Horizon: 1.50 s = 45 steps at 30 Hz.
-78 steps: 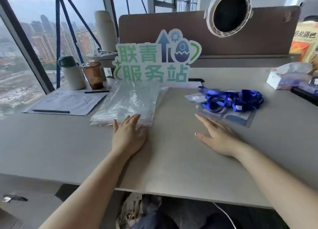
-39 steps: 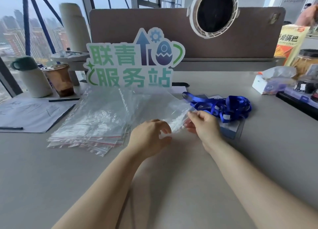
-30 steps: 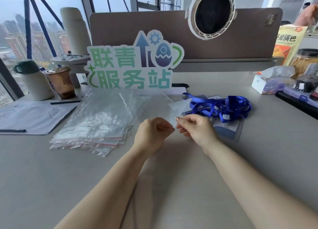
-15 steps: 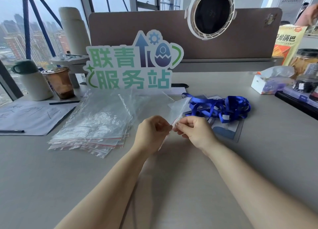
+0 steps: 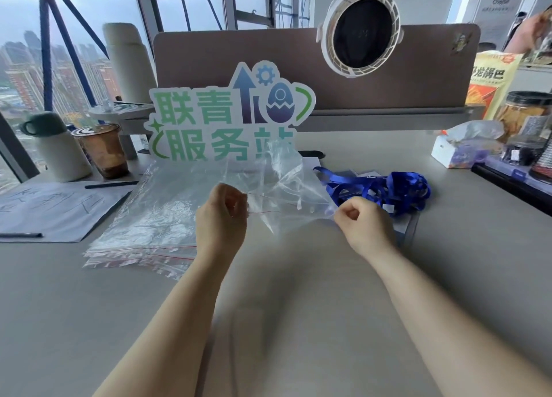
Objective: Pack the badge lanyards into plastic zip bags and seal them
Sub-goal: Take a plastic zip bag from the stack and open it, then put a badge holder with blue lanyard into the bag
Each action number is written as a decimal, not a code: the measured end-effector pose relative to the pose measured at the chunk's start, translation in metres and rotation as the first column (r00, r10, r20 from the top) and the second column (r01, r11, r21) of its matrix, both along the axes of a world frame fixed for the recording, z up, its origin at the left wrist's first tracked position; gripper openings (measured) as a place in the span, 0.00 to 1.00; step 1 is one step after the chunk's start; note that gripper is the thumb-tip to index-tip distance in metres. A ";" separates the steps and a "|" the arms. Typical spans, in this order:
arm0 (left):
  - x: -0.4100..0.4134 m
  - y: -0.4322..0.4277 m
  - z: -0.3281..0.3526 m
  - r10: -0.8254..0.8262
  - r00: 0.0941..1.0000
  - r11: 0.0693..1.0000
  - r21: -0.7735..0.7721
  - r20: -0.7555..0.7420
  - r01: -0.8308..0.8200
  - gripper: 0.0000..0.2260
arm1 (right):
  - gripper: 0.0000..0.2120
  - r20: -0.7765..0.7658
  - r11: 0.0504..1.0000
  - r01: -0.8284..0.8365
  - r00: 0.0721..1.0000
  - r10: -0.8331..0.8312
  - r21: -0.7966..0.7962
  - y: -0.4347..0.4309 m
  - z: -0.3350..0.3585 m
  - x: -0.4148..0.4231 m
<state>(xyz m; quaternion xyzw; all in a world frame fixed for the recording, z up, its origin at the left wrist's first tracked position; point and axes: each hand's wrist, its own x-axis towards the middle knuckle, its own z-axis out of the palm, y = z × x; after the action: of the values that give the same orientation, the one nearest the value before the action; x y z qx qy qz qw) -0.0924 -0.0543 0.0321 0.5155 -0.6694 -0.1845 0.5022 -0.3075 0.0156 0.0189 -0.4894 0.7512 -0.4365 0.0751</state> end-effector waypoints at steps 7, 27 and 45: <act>-0.011 0.008 -0.002 -0.093 0.990 0.993 0.075 0.103 0.086 0.03 | 0.04 -0.125 0.996 -0.079 0.989 0.085 0.048 -0.001 -0.003 0.009; -0.003 -0.007 0.016 0.132 0.984 0.937 -0.340 0.117 -0.085 0.01 | 0.19 -0.516 0.939 -0.119 0.809 0.280 0.323 -0.051 -0.005 -0.019; -0.032 0.019 0.001 -0.056 0.876 0.771 -0.537 0.480 0.344 0.04 | 0.14 -0.578 0.944 -0.189 0.752 0.316 0.270 -0.020 -0.007 -0.033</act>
<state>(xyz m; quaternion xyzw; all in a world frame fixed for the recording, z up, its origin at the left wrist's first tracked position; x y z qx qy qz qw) -0.1244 -0.0355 0.0334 0.2782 -0.8398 0.1065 0.4539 -0.3405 -0.0048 0.0117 -0.6920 0.6998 -0.1640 -0.0668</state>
